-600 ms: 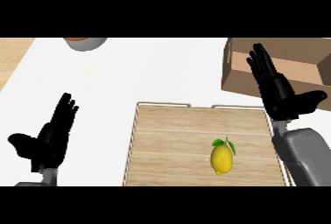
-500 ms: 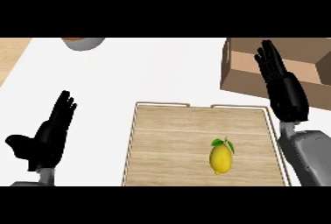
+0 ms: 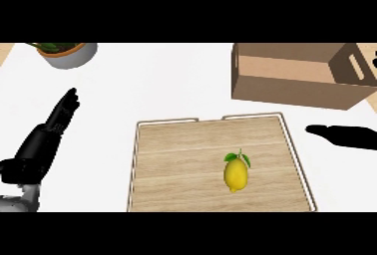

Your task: Pick the lemon from the tray and place it in the cardboard box

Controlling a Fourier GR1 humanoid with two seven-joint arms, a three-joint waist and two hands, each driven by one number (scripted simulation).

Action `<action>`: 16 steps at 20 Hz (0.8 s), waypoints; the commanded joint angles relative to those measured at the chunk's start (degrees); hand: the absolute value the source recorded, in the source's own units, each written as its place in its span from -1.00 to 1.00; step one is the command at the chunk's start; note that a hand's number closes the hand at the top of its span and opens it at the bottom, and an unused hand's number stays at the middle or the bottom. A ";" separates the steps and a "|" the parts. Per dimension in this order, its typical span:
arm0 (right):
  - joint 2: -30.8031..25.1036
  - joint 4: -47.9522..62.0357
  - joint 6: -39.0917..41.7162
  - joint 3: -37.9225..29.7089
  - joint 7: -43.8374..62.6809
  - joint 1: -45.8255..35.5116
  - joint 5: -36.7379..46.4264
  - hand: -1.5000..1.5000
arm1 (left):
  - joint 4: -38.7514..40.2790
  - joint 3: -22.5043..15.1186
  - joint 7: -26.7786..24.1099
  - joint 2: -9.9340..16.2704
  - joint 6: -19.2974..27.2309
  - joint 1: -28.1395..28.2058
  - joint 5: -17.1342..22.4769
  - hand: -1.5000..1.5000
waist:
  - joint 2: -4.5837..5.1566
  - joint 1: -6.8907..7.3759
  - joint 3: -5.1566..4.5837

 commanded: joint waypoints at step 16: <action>-25.27 -40.54 25.40 14.24 44.72 10.64 15.00 -1.00 | 1.46 -4.50 -0.84 -1.36 -6.78 -8.04 -1.95 0.00 | 2.24 7.97 -0.01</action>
